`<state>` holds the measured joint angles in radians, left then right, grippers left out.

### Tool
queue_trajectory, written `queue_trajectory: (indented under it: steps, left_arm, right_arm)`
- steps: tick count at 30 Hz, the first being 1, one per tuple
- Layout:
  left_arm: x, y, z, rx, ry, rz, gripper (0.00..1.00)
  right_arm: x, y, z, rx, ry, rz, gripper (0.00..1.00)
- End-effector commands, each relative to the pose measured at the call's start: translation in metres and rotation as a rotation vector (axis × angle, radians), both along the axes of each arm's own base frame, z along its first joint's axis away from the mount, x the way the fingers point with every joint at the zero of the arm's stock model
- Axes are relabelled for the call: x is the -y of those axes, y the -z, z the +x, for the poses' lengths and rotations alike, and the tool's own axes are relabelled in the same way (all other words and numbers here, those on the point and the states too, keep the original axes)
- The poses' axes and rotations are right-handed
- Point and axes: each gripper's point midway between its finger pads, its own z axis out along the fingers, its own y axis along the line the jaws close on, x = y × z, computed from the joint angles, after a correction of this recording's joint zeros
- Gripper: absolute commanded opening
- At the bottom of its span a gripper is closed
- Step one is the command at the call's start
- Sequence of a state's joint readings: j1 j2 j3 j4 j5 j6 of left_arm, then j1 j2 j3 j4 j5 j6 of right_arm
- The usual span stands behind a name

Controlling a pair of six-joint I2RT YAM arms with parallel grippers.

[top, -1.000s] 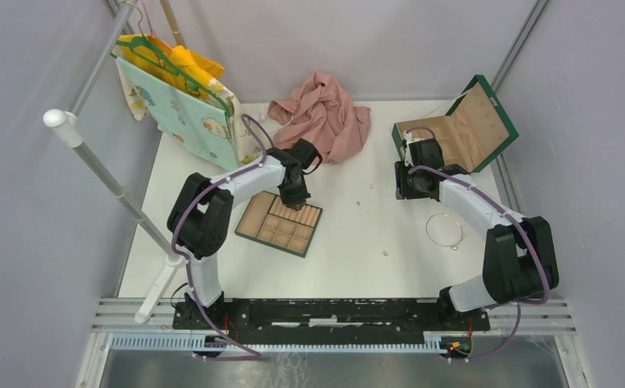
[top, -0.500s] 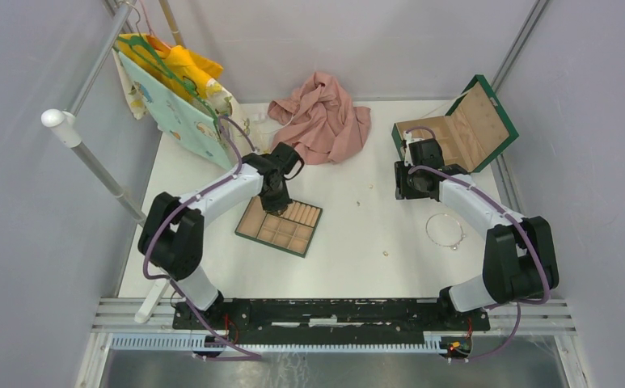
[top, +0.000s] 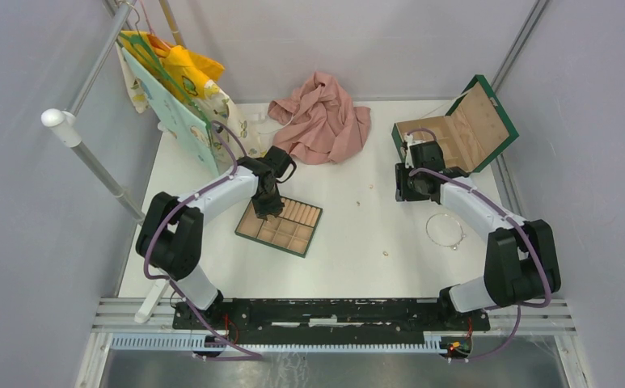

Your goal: Organize the mixed jewelry

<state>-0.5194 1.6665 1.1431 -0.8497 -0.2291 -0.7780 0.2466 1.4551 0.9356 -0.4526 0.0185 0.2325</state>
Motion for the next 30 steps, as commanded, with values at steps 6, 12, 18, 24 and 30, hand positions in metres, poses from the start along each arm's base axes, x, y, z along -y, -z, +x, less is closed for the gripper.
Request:
queue_trajectory:
  steps: [6, 12, 18, 24, 30]
  left_arm:
    - [0.068, -0.062, 0.029, 0.222, 0.272, -0.002, 0.41]
    - [0.158, -0.067, 0.037, 0.241, 0.511, -0.073, 0.44]
    - [0.213, -0.051, 0.059, 0.212, 0.62, -0.121, 0.45]
    - [0.233, -0.023, 0.059, 0.167, 0.736, -0.074, 0.47]
    - [0.253, -0.012, 0.061, 0.178, 0.748, -0.083, 0.47]
  right_arm:
    - [0.007, -0.024, 0.004, 0.103, 0.046, 0.001, 0.47]
    - [0.024, -0.038, 0.004, 0.157, 0.11, -0.058, 0.47]
    - [0.039, -0.045, -0.009, 0.187, 0.146, -0.103, 0.48]
    - [0.046, -0.043, -0.023, 0.184, 0.16, -0.122, 0.48]
    - [0.047, -0.04, -0.027, 0.172, 0.157, -0.124, 0.48]
